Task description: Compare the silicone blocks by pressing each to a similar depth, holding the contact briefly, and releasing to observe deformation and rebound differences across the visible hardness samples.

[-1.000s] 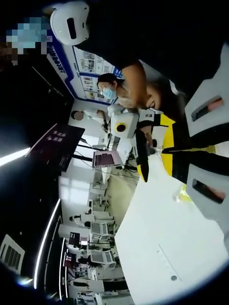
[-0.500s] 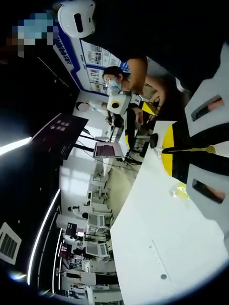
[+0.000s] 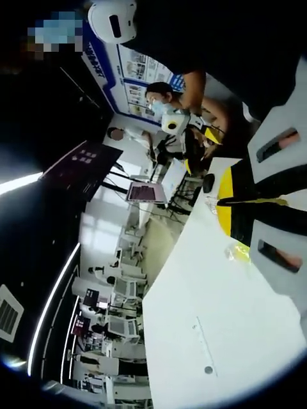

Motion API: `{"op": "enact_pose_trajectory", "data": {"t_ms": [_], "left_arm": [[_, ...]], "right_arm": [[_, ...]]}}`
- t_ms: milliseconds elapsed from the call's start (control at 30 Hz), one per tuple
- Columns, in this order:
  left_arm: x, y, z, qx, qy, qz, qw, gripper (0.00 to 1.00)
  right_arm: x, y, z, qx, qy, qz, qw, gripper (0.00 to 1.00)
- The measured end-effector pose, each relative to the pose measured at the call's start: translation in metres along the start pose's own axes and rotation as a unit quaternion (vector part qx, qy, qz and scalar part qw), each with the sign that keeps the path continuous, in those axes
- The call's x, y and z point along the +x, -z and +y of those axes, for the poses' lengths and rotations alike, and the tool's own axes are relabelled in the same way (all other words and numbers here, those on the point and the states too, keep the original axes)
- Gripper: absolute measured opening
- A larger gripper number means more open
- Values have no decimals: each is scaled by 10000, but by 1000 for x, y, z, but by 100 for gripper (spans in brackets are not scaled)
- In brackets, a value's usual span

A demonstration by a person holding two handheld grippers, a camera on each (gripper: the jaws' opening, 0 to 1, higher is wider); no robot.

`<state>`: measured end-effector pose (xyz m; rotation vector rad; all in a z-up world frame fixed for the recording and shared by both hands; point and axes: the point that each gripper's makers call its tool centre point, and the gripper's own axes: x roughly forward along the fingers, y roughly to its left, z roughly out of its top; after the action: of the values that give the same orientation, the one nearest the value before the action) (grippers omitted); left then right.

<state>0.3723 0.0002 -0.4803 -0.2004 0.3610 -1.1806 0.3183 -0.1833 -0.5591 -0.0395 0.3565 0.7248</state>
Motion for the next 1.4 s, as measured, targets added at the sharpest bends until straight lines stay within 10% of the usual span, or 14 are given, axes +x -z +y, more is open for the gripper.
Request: {"op": "enact_pose_trajectory", "data": {"t_ms": [533, 1400], "left_arm": [[-2, 17, 12, -344, -185, 50, 9992, 0], [2, 92, 65, -1545, -811, 341, 9841, 0]], "right_arm": [[3, 58, 15, 476, -78, 486, 9977, 67], [-7, 58, 11, 508, 59, 500, 9974, 66]]}}
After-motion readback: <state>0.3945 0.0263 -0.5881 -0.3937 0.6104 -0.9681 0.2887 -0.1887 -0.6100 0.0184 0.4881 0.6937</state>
